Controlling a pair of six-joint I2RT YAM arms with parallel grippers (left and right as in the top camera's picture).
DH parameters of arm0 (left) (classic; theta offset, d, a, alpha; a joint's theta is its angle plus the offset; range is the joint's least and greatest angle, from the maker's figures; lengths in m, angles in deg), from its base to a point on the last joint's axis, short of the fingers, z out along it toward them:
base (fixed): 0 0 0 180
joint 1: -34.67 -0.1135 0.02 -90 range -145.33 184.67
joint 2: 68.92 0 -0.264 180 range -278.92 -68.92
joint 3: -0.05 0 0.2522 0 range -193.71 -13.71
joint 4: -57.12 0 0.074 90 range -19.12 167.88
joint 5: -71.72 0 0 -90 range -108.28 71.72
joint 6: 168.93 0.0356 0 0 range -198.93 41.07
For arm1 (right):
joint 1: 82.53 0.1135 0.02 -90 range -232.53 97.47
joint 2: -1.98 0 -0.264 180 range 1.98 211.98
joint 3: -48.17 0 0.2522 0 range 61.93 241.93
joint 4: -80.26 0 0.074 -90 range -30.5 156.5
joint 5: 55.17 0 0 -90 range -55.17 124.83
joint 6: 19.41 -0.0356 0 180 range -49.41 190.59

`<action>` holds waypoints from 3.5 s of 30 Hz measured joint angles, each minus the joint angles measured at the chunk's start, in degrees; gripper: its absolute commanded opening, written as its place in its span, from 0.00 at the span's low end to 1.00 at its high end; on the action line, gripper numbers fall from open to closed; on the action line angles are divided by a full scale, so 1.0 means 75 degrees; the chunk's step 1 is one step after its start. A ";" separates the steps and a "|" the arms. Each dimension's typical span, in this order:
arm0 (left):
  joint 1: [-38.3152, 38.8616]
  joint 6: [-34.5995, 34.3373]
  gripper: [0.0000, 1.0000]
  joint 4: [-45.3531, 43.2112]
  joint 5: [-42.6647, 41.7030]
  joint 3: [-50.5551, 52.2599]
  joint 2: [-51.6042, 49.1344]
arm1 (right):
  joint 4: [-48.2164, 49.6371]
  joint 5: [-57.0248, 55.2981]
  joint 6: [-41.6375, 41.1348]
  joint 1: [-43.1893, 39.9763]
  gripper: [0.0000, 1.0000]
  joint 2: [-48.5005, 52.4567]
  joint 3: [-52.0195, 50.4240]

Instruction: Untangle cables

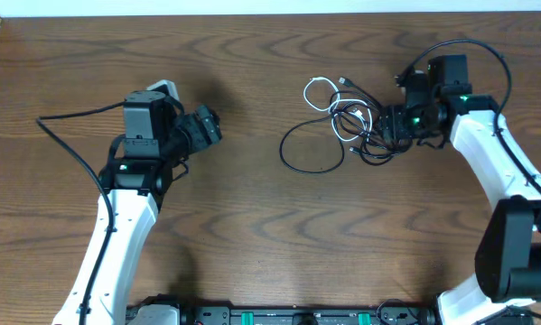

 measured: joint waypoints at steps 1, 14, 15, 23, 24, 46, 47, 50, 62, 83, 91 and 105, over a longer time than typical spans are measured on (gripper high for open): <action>0.0044 0.0029 0.91 0.0020 -0.0023 0.0000 0.0000 | 0.0017 0.0026 0.0070 0.0090 0.56 0.0102 0.0000; 0.0105 0.0181 0.89 0.0006 -0.0052 0.0000 0.0000 | 0.0554 0.0154 -0.0662 0.0560 0.01 0.0560 0.0023; 0.0105 0.0184 0.89 -0.0073 -0.0064 0.0000 0.0000 | 0.0463 0.0184 -0.0723 0.0560 0.01 0.0513 0.0047; 0.0105 0.0184 0.89 -0.1166 -0.0968 -0.0009 0.0000 | -0.0361 0.0618 -0.1026 0.0560 0.01 -0.0761 0.0417; 0.0108 0.0163 0.89 -0.1236 -0.1081 -0.0009 0.0000 | -0.0391 0.0664 -0.1113 0.0560 0.01 -0.1017 0.0484; 0.1489 -0.0455 0.96 -0.3413 -0.2911 -0.0020 -0.1131 | -0.1393 0.0956 -0.2649 0.0525 0.01 -0.2530 0.0775; 0.1714 -0.0533 0.95 -0.3675 -0.3040 -0.0020 -0.1329 | -0.1419 0.0956 -0.2652 0.0525 0.01 -0.2530 0.0775; 0.2261 -0.0796 0.94 -0.4199 -0.3314 -0.0020 -0.1734 | -0.1480 0.0956 -0.2652 0.0525 0.01 -0.2530 0.0775; 0.3640 -0.1142 0.84 -0.4637 -0.3375 -0.0020 -0.1973 | -0.1585 0.0956 -0.2649 0.0525 0.01 -0.2530 0.0775; 0.4476 -0.1262 0.25 -0.5097 -0.1856 -0.0020 -0.2693 | -0.1781 0.0956 -0.2649 0.0525 0.01 -0.2530 0.0775; 0.4281 -0.1218 0.08 -0.5068 -0.1134 -0.0020 -0.2693 | -0.2022 0.0822 -0.2637 0.0525 0.01 -0.2530 0.0775; 0.2020 -0.0895 0.08 -0.4054 -0.1137 -0.0023 -0.1553 | -0.2894 -0.0504 -0.2503 0.0157 0.01 -0.2530 0.0775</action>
